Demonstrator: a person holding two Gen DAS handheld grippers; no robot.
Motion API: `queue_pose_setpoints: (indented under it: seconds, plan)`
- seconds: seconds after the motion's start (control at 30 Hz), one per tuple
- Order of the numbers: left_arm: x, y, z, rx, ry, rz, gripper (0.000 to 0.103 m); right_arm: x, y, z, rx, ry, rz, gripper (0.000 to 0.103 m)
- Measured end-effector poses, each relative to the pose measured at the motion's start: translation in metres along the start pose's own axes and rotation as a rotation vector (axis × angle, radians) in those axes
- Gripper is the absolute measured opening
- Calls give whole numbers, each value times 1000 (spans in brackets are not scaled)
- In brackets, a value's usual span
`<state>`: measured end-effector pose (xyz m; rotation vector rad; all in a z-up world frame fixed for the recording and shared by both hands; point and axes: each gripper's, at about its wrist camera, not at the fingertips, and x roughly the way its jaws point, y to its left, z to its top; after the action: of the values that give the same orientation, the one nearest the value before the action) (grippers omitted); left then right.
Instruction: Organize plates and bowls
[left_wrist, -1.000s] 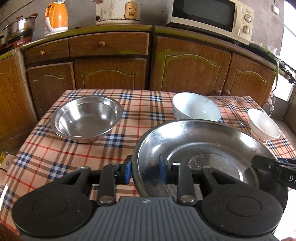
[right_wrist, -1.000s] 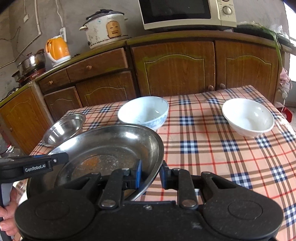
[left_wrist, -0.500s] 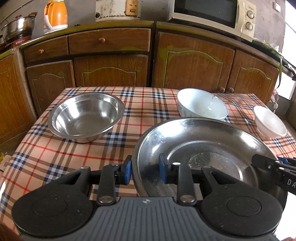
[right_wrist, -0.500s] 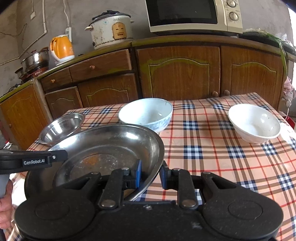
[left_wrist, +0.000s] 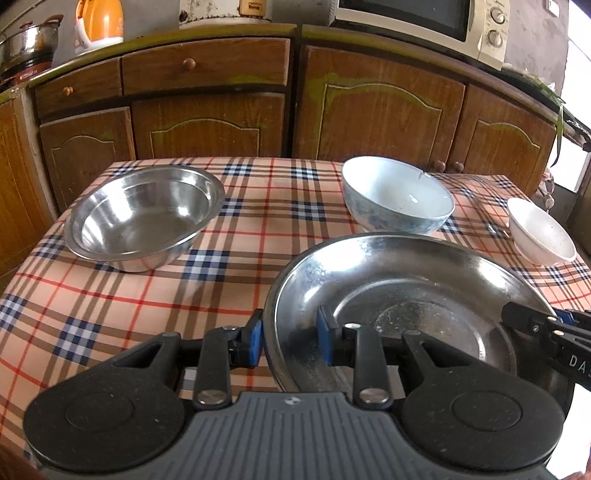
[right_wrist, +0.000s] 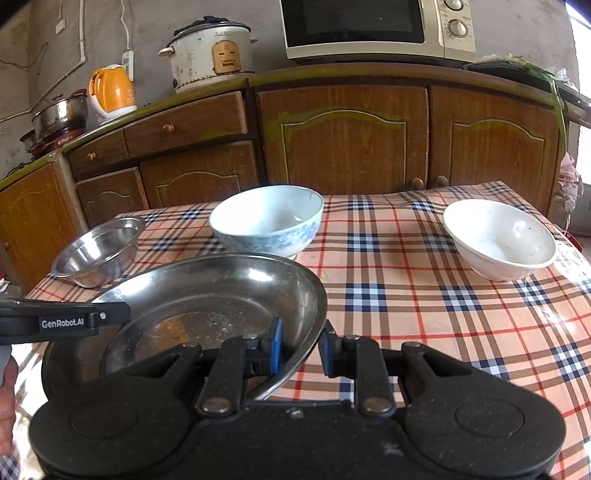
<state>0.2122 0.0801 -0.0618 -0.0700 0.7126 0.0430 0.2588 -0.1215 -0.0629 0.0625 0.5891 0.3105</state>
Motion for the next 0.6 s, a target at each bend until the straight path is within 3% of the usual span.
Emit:
queue_pose_setpoints:
  seconds: [0.6]
  plan:
    - [15, -13, -7, 14, 18, -8, 29, 11, -15, -9, 25, 18, -22, 27]
